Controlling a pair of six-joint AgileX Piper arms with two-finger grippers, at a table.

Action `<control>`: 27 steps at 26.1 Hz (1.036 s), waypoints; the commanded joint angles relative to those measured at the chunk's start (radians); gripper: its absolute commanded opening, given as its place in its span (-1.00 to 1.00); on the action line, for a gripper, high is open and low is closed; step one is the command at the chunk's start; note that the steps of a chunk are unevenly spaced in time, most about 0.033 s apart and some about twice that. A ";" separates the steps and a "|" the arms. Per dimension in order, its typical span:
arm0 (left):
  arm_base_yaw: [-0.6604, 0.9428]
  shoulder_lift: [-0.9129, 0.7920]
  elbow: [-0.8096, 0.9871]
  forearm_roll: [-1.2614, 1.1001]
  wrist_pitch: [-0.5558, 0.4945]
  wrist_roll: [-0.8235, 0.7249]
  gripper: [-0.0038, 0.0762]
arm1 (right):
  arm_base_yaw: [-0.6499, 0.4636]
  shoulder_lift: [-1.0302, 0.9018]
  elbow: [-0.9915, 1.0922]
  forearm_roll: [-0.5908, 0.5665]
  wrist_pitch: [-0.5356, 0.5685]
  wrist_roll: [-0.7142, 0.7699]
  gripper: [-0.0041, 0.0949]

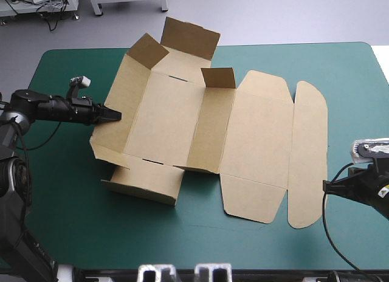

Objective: Fold the box

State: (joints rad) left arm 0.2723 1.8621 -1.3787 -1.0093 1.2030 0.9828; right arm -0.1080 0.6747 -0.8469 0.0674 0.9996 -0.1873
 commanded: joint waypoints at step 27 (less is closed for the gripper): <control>-0.668 -0.118 -0.674 0.730 -0.173 0.125 -0.93 | 0.003 0.001 -0.040 0.160 -0.199 -0.058 -0.96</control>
State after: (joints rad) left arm -0.3803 1.8021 -2.0187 -0.2138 1.1508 1.0843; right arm -0.1080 0.6747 -0.8469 0.1920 0.8750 -0.2330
